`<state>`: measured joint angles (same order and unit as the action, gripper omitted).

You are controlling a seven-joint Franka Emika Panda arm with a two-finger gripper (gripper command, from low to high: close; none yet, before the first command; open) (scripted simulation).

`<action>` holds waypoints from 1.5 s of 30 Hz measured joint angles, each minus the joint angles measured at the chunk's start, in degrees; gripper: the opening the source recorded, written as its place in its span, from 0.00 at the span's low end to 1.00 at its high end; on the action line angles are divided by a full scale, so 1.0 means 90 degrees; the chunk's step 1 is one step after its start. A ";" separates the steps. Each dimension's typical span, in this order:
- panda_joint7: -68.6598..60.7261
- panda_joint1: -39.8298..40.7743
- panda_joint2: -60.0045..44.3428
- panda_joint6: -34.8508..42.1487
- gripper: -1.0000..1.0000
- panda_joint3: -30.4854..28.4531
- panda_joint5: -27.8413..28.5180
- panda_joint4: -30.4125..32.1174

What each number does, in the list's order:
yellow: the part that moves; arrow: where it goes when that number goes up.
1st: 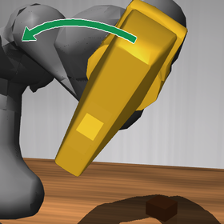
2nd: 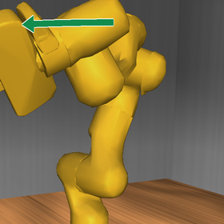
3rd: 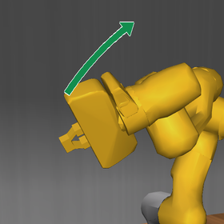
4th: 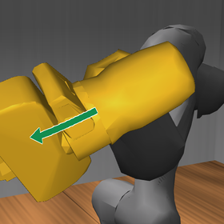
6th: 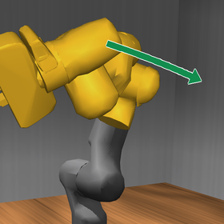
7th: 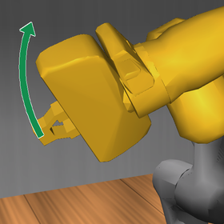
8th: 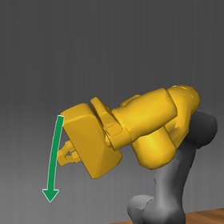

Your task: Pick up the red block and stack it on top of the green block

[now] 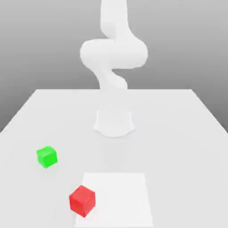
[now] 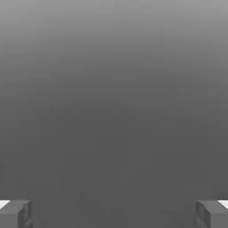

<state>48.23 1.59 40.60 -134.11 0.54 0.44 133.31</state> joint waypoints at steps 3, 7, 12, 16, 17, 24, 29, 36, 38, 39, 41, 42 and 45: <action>0.0334 0.0214 -0.0728 -0.0323 0.50 0.0065 0.0062 0.0212; 0.0770 0.0449 -0.1657 -0.0734 0.50 0.0106 0.0155 0.0482; 0.1292 0.0700 -0.2813 -0.1246 0.50 0.0106 0.0242 0.0818; 0.1671 0.0841 -0.3735 -0.1656 0.50 0.0046 0.0258 0.1087; 0.1754 0.0881 -0.3965 -0.1759 0.50 0.0025 0.0246 0.1154; 0.2120 0.1063 -0.5570 -0.2569 0.50 -0.0037 -0.0020 0.1530; 0.2146 0.1066 -0.6637 -0.3442 0.00 -0.0041 -0.0028 0.1403; 0.2158 0.1075 -0.6631 -0.3443 0.00 -0.0034 -0.0015 0.1405; 0.2154 0.1084 -0.6284 -0.3148 0.00 -0.0024 -0.0022 0.1457; 0.2151 0.1087 -0.6073 -0.2969 0.00 -0.0020 -0.0026 0.1490; 0.2150 0.1094 -0.5627 -0.2592 0.00 -0.0017 -0.0030 0.1560; 0.2289 0.1129 -0.5413 -0.2483 0.00 -0.0130 -0.0008 0.1665; 0.3152 0.1739 -0.4796 -0.2360 0.00 -0.0578 0.0207 0.2161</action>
<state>76.60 17.25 -2.57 -155.35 -4.66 2.30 152.75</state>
